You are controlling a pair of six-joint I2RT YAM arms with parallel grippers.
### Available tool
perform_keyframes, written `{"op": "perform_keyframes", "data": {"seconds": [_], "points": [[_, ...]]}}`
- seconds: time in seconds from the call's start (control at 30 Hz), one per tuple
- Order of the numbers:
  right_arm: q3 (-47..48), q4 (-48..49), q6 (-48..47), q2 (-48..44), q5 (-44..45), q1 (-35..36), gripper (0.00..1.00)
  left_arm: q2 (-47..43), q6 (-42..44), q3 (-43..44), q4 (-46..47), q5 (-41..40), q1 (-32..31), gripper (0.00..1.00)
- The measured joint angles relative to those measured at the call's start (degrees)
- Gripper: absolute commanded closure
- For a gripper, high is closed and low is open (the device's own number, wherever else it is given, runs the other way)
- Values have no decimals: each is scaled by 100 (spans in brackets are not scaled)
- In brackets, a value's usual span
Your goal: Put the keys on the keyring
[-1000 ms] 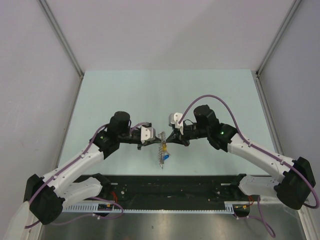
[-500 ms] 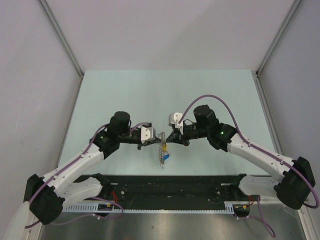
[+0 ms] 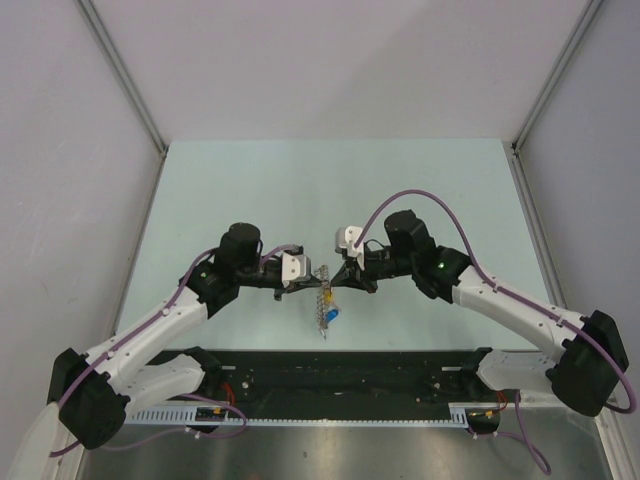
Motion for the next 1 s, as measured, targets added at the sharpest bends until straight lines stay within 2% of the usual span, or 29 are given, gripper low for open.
{"op": "perform_keyframes", "data": {"seconds": [0.77, 1.0], "points": [[2, 260, 271, 162, 66, 153, 100, 0, -72, -11, 26, -24, -28, 100], [2, 205, 162, 157, 256, 240, 100, 35, -651, -11, 74, -225, -52, 100]]}}
